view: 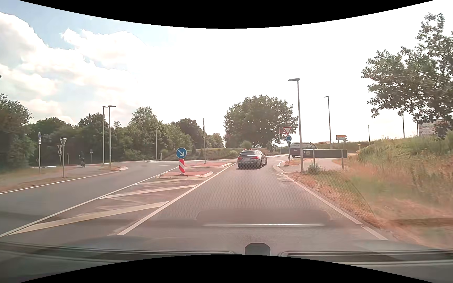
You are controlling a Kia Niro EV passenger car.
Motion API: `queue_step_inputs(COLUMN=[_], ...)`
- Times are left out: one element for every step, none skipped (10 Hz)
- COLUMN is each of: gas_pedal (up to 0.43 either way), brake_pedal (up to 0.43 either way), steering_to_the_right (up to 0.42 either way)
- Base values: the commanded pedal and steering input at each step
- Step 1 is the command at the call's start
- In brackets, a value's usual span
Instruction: Follow the waypoints while adhering to traffic rules and regulations
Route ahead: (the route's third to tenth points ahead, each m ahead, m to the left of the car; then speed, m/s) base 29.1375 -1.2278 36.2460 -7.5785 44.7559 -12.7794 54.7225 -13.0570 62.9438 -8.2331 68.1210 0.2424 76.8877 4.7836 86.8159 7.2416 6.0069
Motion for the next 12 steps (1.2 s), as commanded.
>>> queue_step_inputs(gas_pedal=[0.118,0.13,0.138,0.138,0.138,0.138,0.138,0.138,0.138,0.15,0.15,0.15], brake_pedal=[0.0,0.0,0.0,0.0,0.0,0.0,0.0,0.0,0.0,0.0,0.0,0.0], steering_to_the_right=[0.006,0.008,0.008,0.008,0.008,0.008,0.008,0.008,0.008,0.008,0.008,0.008])
